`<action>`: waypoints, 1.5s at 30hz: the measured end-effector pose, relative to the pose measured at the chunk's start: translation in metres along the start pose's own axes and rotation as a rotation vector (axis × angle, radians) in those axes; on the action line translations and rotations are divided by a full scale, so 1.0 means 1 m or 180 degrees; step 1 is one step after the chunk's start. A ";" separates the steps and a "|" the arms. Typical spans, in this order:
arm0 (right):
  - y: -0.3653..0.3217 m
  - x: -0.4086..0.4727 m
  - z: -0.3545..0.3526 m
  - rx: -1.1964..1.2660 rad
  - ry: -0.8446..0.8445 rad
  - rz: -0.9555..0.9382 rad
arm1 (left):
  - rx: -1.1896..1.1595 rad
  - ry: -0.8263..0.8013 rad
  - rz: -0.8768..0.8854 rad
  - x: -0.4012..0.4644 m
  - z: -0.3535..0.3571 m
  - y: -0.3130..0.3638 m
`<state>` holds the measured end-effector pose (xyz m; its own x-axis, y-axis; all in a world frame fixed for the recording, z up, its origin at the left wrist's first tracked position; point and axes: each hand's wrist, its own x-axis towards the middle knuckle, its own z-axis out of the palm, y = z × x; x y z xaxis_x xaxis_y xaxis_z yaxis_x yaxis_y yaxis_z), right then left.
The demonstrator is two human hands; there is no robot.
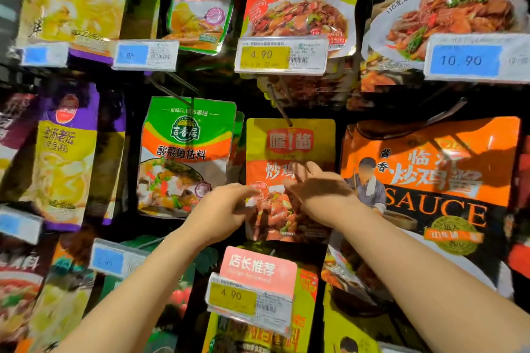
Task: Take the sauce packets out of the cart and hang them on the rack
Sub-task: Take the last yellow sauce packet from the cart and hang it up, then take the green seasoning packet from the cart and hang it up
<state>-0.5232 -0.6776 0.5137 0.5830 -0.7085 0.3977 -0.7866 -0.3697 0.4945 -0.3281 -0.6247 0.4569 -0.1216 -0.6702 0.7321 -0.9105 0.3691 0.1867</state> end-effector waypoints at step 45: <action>-0.547 -0.393 0.069 0.3167 -0.3496 -0.2903 | 0.2420 0.0029 -0.4912 -0.738 -0.139 0.164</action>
<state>-0.3359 -0.2381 0.0338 0.8072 0.0321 -0.5894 -0.3715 -0.7483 -0.5496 -0.3330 0.0200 0.0377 0.9781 -0.0804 0.1921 -0.1433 -0.9291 0.3410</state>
